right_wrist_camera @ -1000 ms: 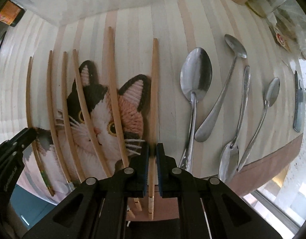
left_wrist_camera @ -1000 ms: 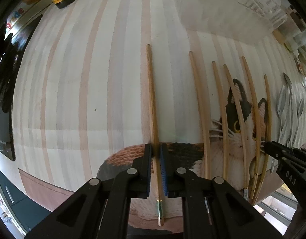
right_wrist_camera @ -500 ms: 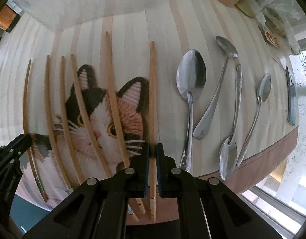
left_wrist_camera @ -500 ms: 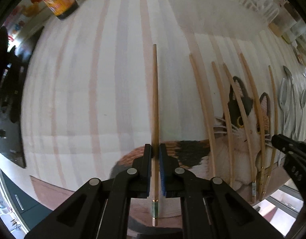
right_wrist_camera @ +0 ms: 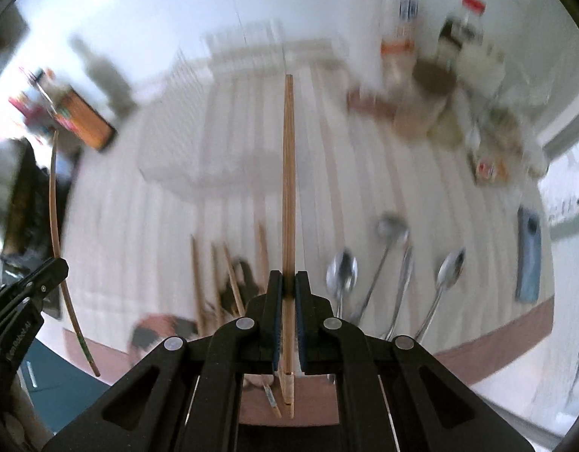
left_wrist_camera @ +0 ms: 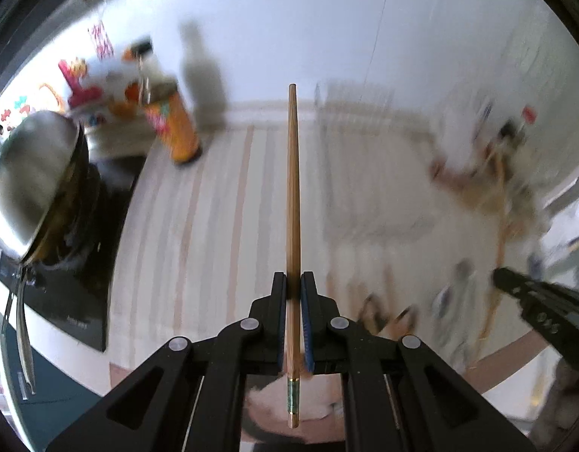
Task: Organize utensils
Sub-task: 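Lift the chopstick in the left tool while the right tool lifts its chopstick, then open both tools to drop the chopsticks into the clear basket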
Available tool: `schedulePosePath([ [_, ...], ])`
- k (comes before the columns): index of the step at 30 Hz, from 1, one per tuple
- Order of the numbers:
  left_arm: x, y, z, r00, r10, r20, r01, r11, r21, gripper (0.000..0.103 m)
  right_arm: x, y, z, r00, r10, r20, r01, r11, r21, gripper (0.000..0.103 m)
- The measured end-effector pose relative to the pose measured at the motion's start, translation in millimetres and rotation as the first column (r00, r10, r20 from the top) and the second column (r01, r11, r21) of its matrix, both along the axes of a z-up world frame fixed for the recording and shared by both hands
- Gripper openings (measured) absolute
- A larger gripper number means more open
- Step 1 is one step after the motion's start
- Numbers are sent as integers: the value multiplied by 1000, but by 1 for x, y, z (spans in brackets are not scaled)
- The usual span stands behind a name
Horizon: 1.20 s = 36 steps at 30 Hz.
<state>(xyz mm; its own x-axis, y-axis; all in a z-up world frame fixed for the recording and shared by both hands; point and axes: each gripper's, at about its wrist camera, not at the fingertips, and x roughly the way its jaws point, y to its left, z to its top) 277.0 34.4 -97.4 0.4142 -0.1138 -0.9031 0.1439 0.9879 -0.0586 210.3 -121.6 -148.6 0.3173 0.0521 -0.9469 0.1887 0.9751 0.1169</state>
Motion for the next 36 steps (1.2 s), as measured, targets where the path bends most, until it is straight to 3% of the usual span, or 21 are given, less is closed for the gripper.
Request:
schedulePosePath([
  [4,35,-17,32,1000,-6,29,8,997,-83,5,34,-20,37,998,9,59,-13,998,67,7],
  [8,88,-39,31,1000,-1,-30,-3,987,-159,5,91,-30,46,996,27,79,-37,990,135,7],
  [11,128,-53,15,995,4,-99,-23,980,-199,5,142,-30,36,998,46,51,-54,983,177,7],
  [16,177,-72,-22,980,-11,-200,-34,976,-217,5,204,-17,12,996,94,-1,-93,983,157,7],
  [21,201,-86,-53,954,-46,-298,-13,981,-193,6,239,-13,-19,990,120,-73,-107,982,158,7],
  [24,201,-86,-59,948,-36,-317,-21,985,-172,7,250,-12,-42,977,148,-153,-122,978,170,8],
  [25,199,-84,-58,950,-25,-312,-22,989,-146,9,252,-12,-47,974,153,-164,-124,977,174,13],
  [26,198,-83,-56,953,-19,-304,-21,992,-126,13,250,-13,-48,974,149,-171,-120,978,170,25],
  [27,194,-81,-54,958,-12,-288,-20,994,-108,17,249,-16,-48,975,144,-167,-117,980,161,31],
  [28,190,-79,-51,961,-5,-277,-21,995,-92,30,246,-18,-47,978,136,-160,-111,981,157,40],
  [29,187,-76,-48,966,5,-257,-25,997,-76,45,243,-20,-46,979,131,-155,-108,983,150,44],
  [31,177,-66,-39,982,36,-183,-39,999,-10,63,236,-25,-41,983,120,-139,-102,987,127,44],
  [34,161,-55,-31,994,72,-85,-67,996,64,77,220,-31,-24,991,97,-97,-90,993,74,50],
  [36,153,-47,-27,995,91,-43,-88,993,75,90,204,-34,-13,996,74,-58,-72,996,47,57],
])
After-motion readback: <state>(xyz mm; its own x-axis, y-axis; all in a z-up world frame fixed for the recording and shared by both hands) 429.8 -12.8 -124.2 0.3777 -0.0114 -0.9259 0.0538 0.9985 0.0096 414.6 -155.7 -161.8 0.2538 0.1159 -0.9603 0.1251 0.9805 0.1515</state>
